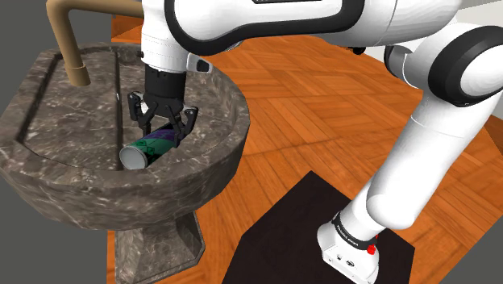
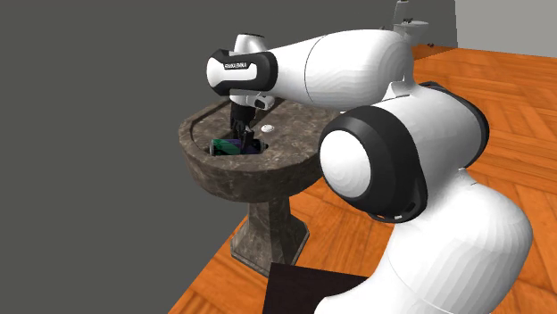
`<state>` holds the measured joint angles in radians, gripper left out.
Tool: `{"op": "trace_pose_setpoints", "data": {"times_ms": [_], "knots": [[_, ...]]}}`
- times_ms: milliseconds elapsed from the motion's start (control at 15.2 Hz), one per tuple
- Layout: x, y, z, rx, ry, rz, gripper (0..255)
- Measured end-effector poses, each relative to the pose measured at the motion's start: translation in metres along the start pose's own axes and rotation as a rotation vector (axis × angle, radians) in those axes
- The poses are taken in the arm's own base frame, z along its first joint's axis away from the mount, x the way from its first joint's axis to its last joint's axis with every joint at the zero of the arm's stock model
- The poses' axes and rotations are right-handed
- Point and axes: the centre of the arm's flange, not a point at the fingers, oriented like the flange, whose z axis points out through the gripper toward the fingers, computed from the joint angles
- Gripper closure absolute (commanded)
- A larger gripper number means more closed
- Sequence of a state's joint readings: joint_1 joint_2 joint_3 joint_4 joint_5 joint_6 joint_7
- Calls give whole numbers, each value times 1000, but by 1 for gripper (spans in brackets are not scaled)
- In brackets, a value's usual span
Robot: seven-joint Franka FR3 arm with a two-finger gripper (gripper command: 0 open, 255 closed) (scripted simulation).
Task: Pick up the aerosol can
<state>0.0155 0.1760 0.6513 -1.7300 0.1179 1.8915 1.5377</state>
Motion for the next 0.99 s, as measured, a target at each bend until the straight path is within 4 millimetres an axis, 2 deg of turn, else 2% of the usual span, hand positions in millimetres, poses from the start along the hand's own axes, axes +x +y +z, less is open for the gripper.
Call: {"op": "trace_pose_setpoints", "data": {"times_ms": [462, 990], "knots": [[0, 0, -2, 0, 0, 0, 255], [-9, -1, -40, -1, 0, -1, 255]]}}
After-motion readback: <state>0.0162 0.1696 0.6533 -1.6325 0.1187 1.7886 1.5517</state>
